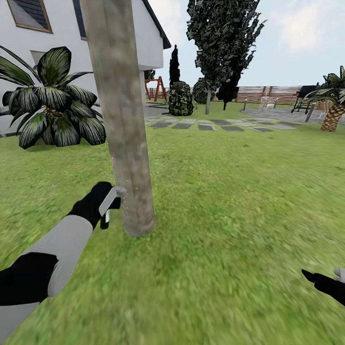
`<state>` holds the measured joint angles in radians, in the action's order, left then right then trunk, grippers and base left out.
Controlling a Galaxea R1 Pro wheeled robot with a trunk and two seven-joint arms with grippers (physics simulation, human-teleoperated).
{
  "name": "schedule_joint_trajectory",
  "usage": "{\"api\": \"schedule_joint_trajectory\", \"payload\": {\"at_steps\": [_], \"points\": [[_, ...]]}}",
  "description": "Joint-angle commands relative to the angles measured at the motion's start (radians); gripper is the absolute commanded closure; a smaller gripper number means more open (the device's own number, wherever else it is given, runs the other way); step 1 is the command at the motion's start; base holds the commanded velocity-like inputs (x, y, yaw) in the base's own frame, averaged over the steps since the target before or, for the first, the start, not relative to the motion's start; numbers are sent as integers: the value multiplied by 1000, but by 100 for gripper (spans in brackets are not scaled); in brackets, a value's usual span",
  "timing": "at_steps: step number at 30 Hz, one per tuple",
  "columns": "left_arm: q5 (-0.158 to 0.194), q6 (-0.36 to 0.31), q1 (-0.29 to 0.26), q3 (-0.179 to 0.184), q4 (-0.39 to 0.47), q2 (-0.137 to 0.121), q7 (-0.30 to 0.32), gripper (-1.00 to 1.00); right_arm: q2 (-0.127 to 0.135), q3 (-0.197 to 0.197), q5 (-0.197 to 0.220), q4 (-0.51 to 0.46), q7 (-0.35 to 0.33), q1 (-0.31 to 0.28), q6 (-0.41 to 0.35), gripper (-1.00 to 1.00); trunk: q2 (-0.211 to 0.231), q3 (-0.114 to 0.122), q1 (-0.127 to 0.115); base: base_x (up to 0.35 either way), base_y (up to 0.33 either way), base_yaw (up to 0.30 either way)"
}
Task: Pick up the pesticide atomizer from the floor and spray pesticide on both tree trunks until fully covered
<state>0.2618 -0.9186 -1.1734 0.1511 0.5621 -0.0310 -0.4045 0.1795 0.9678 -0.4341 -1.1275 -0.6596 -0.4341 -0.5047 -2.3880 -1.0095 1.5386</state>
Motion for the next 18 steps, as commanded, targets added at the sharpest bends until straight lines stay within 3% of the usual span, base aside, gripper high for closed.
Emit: {"api": "schedule_joint_trajectory", "payload": {"at_steps": [1, 6, 9, 12, 16, 18], "points": [[4, 0, -1, 0, 0, -3, -11, 100, 0, 0, 0, 0, 0, 0, 0, -100, 0, 0, 0, 0, 0, 0], [3, -2, -11, -1, 0, -75, -20, 100, 0, 0, 0, 0, 0, 0, 0, -100, 0, 0, 0, 0, 0, 0], [6, -3, -13, -1, 0, -90, -20, 100, 0, 0, 0, 0, -1, 0, 0, -100, 0, 0, 0, 0, 0, 0], [9, -15, -22, -1, 1, -74, -20, 100, 0, 0, 0, 0, -1, 0, 0, -100, 0, 0, 0, 0, 0, 0], [10, -65, -51, -1, 2, -20, -19, 100, 0, 0, 0, 0, -1, 0, 0, -100, 0, 0, 0, 0, 0, 0], [10, -68, -65, -1, 2, -13, -19, 100, 0, 0, 0, 0, -1, 0, 0, -100, 0, 0, 0, 0, 0, 0]]}}
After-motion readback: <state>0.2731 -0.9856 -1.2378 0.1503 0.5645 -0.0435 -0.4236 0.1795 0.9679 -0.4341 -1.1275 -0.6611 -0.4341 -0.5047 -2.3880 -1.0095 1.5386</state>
